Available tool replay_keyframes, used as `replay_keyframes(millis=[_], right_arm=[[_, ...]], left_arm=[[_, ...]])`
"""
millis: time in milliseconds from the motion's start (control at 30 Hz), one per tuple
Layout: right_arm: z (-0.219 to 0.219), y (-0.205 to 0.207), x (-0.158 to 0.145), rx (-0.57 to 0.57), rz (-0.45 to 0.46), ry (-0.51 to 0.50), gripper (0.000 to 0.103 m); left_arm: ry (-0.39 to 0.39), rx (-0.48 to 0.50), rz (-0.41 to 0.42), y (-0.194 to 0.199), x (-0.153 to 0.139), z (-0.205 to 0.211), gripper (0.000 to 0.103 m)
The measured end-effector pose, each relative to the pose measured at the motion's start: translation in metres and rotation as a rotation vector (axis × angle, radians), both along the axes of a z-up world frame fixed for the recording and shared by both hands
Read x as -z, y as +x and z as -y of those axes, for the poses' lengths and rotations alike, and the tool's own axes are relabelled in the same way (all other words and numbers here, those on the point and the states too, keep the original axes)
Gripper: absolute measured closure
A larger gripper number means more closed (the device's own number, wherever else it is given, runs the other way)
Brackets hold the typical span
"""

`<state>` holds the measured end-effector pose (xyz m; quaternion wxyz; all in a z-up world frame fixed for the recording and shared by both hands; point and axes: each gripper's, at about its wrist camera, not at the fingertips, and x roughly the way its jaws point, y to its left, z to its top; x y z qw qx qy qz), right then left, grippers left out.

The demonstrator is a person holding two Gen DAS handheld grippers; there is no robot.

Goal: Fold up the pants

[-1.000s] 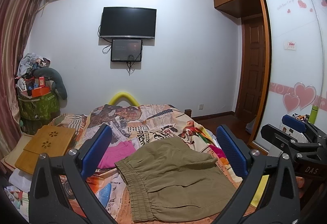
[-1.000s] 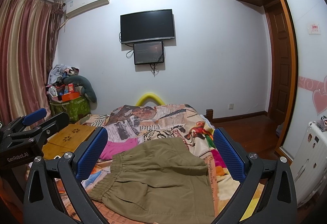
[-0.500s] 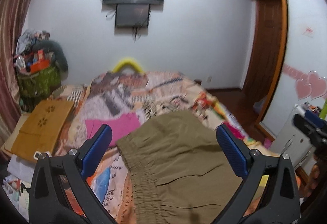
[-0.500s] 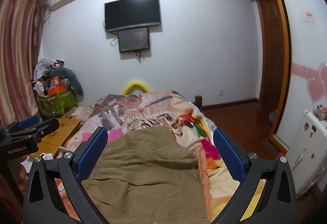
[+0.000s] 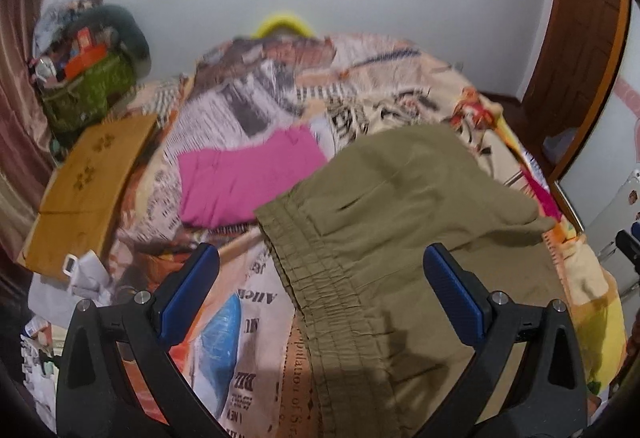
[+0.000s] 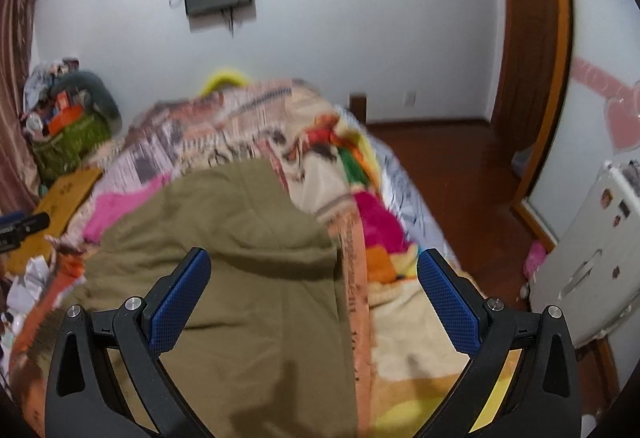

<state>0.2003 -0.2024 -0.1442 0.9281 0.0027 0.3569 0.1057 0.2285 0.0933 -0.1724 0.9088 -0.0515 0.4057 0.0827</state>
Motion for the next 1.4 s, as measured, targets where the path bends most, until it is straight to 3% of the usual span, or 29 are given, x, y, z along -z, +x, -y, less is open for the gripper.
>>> replay_keyframes(millis=[233, 367, 500, 567, 633, 800, 867, 1033, 1100, 1233, 1333, 1400], right_arm=[[0.001, 0.037, 0.041, -0.068, -0.133, -0.034, 0.002], [-0.004, 0.061, 0.059, -0.09, -0.172, -0.034, 0.005], [0.003, 0.08, 0.078, -0.087, -0.236, 0.034, 0.017], [0.006, 0.087, 0.088, -0.088, -0.267, 0.069, 0.022], [0.007, 0.093, 0.096, -0.088, -0.302, 0.091, 0.034], [0.001, 0.104, 0.11, -0.121, -0.349, 0.108, 0.059], [-0.003, 0.107, 0.113, -0.137, -0.348, 0.084, 0.062], [-0.011, 0.112, 0.123, -0.155, -0.352, -0.012, 0.09], [-0.012, 0.114, 0.125, -0.157, -0.357, -0.038, 0.095], [-0.013, 0.115, 0.126, -0.161, -0.382, -0.05, 0.097], [-0.015, 0.113, 0.125, -0.174, -0.402, -0.046, 0.097], [-0.015, 0.108, 0.123, -0.191, -0.413, -0.032, 0.097]], left_arm=[[0.063, 0.036, -0.148, 0.041, 0.041, -0.007, 0.0], [0.058, 0.049, -0.225, 0.058, 0.065, -0.015, 0.0], [0.053, 0.074, -0.27, 0.068, 0.082, -0.018, 0.003], [0.038, 0.092, -0.303, 0.072, 0.092, -0.018, 0.012], [0.015, 0.109, -0.329, 0.076, 0.1, -0.018, 0.014], [0.016, 0.139, -0.336, 0.078, 0.11, -0.018, 0.014], [0.031, 0.149, -0.332, 0.078, 0.113, -0.018, 0.014], [0.092, 0.143, -0.316, 0.077, 0.117, -0.021, 0.014], [0.118, 0.147, -0.314, 0.077, 0.12, -0.024, 0.014], [0.131, 0.133, -0.324, 0.078, 0.123, -0.032, 0.014], [0.185, 0.132, -0.316, 0.078, 0.127, -0.036, 0.014], [0.162, 0.143, -0.317, 0.078, 0.129, -0.04, 0.014]])
